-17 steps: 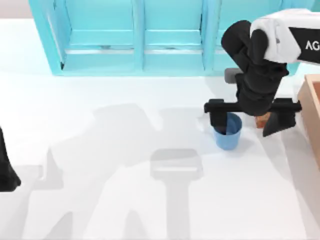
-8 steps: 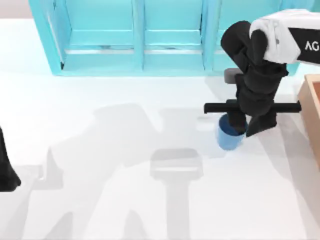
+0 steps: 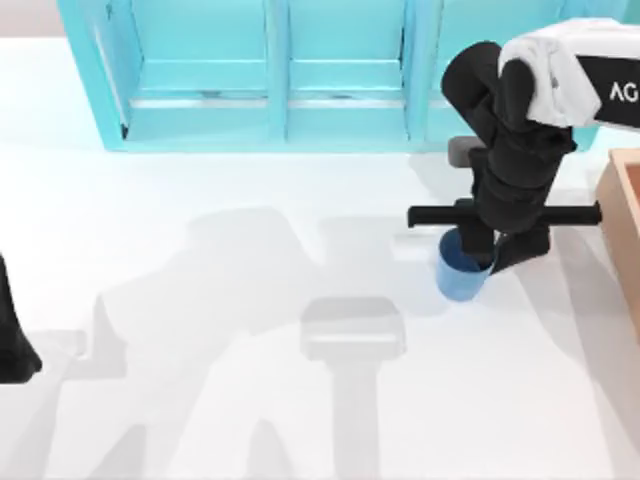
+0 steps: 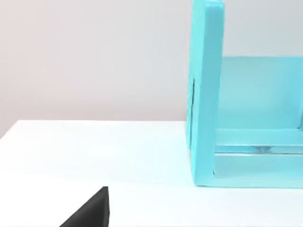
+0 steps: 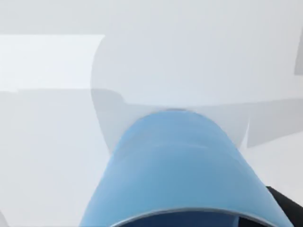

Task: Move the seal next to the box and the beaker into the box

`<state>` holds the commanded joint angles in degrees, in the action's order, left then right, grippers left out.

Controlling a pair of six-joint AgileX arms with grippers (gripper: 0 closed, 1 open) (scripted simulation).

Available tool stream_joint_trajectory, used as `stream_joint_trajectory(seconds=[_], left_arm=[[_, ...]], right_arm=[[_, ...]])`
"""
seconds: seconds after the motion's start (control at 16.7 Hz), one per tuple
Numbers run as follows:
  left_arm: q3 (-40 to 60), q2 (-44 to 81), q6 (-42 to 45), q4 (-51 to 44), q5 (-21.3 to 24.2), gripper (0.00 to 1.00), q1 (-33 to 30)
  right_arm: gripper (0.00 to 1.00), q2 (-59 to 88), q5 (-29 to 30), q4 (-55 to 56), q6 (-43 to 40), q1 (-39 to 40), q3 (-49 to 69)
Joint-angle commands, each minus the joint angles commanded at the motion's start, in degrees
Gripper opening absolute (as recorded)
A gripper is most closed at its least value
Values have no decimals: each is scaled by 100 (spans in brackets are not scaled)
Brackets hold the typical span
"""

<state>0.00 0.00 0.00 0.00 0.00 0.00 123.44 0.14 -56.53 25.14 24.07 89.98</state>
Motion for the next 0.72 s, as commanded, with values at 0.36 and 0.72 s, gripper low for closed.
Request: stream_joint_trajectory(seconds=[0.36, 0.72], left_arm=[[0, 0, 0, 0, 0, 100, 0], [0, 0, 0, 0, 0, 100, 0]], right_arm=[[0, -403, -3, -551, -501, -489, 227], [0, -1040, -8, -1669, -1333, -1308, 565]])
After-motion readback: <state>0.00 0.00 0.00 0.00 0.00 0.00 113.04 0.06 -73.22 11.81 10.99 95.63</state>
